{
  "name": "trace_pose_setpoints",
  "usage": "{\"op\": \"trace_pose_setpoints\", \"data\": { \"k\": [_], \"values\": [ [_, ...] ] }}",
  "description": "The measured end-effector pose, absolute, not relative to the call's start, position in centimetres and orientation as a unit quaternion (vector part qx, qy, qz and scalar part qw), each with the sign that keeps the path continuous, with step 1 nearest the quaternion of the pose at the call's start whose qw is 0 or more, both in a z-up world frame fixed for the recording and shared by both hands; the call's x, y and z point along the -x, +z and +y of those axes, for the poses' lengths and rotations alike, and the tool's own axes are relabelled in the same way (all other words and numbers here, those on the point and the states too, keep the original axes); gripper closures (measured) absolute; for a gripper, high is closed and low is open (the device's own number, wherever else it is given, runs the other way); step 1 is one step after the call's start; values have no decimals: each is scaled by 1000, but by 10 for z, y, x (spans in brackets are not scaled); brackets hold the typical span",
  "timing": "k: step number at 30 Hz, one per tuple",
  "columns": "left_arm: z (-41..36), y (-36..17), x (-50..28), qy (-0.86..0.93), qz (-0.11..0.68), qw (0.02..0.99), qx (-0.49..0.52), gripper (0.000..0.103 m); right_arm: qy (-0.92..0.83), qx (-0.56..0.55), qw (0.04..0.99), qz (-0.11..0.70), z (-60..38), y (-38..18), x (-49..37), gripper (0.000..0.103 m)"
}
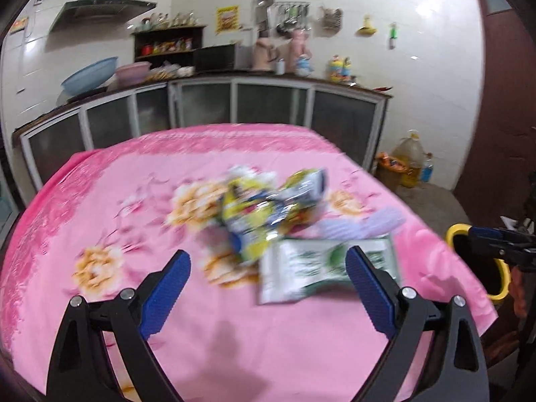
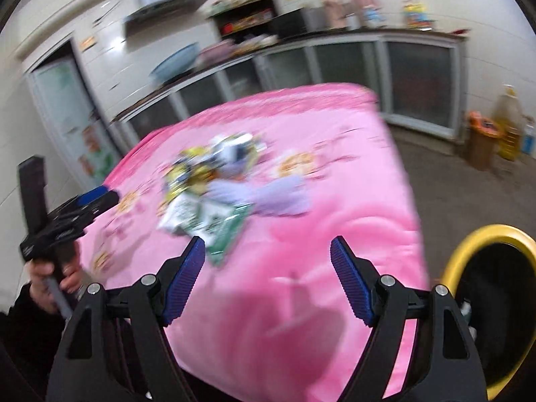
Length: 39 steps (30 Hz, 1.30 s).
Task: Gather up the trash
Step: 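Move both tools back over the table, then grasp the yellow snack wrapper with the left gripper while the right grasps a green pouch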
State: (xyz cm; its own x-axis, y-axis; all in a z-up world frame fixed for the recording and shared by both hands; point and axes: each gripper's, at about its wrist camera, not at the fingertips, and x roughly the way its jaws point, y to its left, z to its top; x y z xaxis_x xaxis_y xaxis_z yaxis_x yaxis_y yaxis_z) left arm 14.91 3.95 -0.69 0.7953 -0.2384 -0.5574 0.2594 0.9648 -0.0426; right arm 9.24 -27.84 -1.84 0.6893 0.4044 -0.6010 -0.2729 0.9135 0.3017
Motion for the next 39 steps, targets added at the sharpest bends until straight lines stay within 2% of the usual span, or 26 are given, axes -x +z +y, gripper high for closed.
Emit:
{"op": "trace_pose_setpoints", "data": {
  "k": [5,14,26,31,33,34,35,36,37,39],
  "values": [
    [57,-6,-162,-125,290,949,-13,13,224,-98,895,373,-247,-33,-114,29],
    [25,-10,-208,-151,295,942,-43,12,235,-111,877,403,-235,-51,-135,29],
    [11,-40,-282,-196,380,903,-48,12,247,-144,845,452,-229,-77,-176,29],
    [9,-54,-302,-203,400,893,-30,12,253,-165,826,475,-226,-88,-192,34],
    [11,-57,-309,-206,406,890,-17,16,252,-165,824,479,-224,-90,-198,36],
    [11,-58,-312,-208,408,889,-10,24,250,-159,826,480,-222,-91,-200,40],
    [11,-58,-314,-210,409,888,-6,28,250,-154,826,482,-220,-92,-202,44],
    [10,-58,-315,-210,407,889,-4,29,252,-151,825,483,-219,-92,-203,53],
    [10,-58,-315,-209,404,890,-3,34,254,-151,823,484,-218,-92,-205,58],
    [9,-56,-313,-209,400,892,-6,43,257,-155,823,482,-219,-91,-206,62]
  ]
}}
